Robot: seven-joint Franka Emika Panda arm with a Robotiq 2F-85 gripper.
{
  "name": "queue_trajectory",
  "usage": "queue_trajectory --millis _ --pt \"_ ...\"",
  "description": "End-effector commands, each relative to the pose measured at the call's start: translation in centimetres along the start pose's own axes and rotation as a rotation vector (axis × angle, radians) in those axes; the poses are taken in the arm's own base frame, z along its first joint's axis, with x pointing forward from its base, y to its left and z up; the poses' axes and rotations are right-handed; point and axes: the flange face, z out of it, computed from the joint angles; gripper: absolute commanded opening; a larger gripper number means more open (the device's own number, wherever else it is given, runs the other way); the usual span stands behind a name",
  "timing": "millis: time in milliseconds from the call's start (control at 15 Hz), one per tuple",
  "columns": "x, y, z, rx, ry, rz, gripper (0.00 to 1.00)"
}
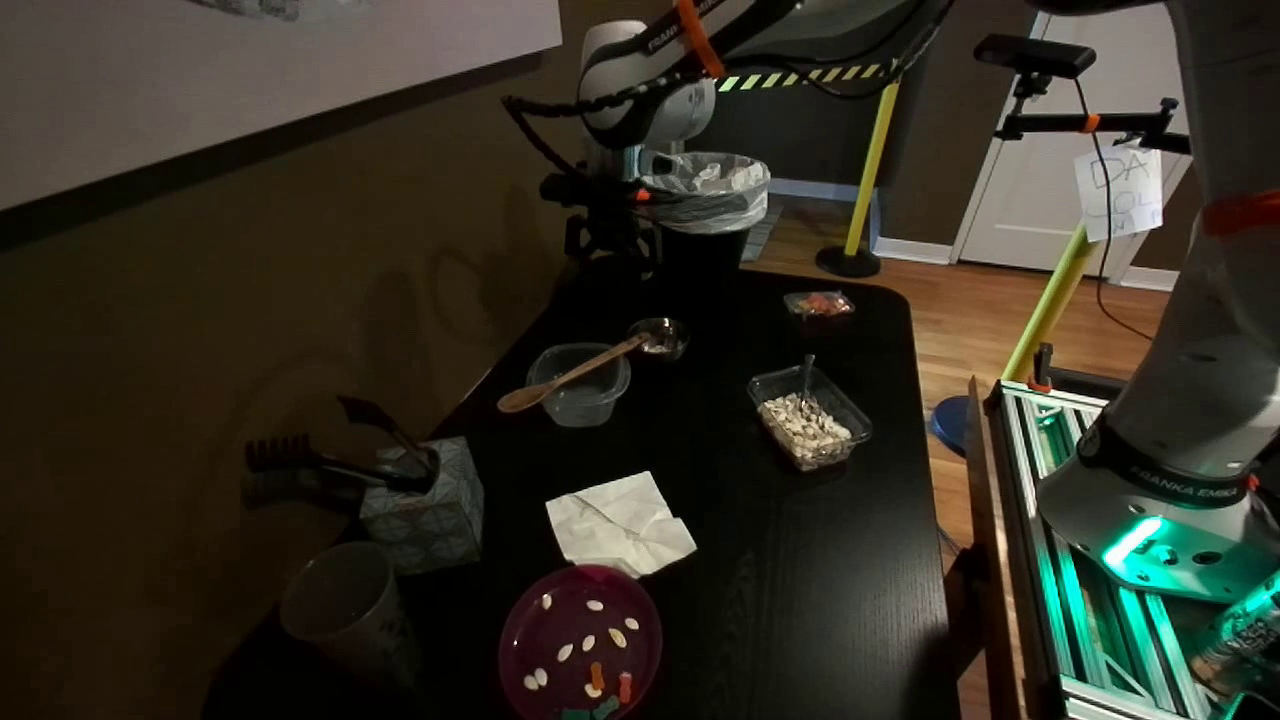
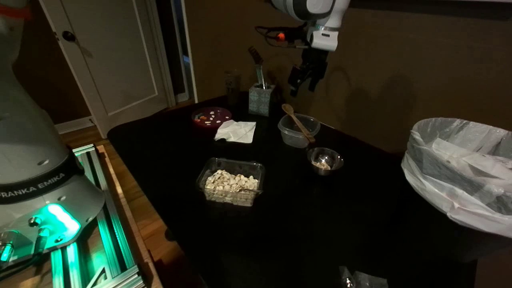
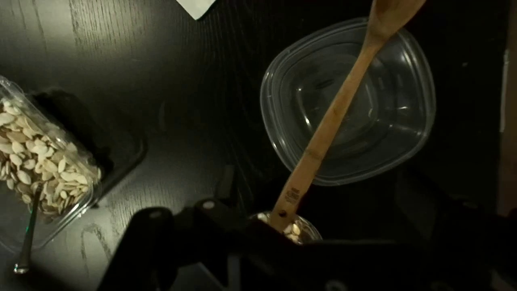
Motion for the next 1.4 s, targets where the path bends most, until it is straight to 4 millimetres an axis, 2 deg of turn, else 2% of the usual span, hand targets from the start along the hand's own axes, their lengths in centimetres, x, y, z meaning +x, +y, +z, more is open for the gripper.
queue_trajectory --millis 0,133,267,467,667,733,800,933,1333 --pt "-0.3 -1.3 6.8 -0.068 -0.051 0.112 1.0" --pt "-1.1 -1.6 9.5 -0.078 -0.085 0.129 1.0" --pt "-1.8 -2.4 11.1 -0.034 -0.094 0.123 1.0" --pt "-2.4 -3.7 12.3 0.042 -0.067 0.118 1.0" --pt "-2.0 -4.5 13.0 0.08 -0.026 0.147 1.0" --pt "-1.9 -4.6 13.3 0.083 -0.018 0.161 0.97" --pt "-1.8 -4.7 13.6 0.081 -0.014 0.173 0.78" --pt "-1.5 -4.9 14.1 0.077 -0.009 0.189 0.71" --pt "-1.1 -5.6 15.4 0.073 -0.001 0.216 0.23"
